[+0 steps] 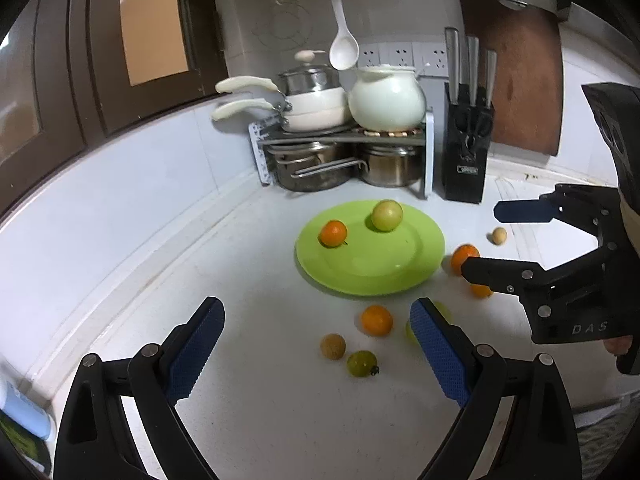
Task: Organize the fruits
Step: 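Withdraw both tools from the plate toward the remaining fruits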
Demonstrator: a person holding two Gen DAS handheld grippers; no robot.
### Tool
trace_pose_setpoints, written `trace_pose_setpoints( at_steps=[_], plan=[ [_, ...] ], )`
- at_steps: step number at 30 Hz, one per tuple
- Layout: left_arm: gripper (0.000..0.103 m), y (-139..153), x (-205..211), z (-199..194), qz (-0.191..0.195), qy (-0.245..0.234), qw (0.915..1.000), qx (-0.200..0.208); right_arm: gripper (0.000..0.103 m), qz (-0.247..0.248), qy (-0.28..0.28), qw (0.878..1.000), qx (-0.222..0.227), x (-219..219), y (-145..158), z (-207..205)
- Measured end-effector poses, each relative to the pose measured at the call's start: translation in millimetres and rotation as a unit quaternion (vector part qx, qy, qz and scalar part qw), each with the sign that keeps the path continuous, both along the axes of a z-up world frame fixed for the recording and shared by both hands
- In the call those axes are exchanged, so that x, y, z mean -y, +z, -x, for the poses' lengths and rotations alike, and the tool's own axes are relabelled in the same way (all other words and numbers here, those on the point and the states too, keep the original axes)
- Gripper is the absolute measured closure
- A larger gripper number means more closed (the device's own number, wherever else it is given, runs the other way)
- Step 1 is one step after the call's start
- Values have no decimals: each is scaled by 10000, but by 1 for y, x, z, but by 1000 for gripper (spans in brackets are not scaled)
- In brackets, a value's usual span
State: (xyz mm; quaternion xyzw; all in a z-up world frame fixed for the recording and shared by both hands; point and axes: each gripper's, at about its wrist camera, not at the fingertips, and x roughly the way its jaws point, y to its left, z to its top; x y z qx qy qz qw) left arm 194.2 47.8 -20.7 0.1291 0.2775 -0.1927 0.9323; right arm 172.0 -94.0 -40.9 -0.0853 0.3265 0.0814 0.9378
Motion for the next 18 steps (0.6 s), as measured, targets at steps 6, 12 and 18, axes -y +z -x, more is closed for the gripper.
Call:
trace_pose_setpoints(
  at_steps=[6,12,18],
  plan=[
    [13,-21,0,0,-10,-183,9996,-193,31,21,33,9996,-276,-5,-17,-4],
    [21,-45,2,-4,-124,-410,9978,-514,31,63,91,9973,-725,-10,-40,-11],
    [34,-64,9,-13,-172,-645,9943,-837,31,-48,138,9936,-1117,-8,-59,-19]
  ],
)
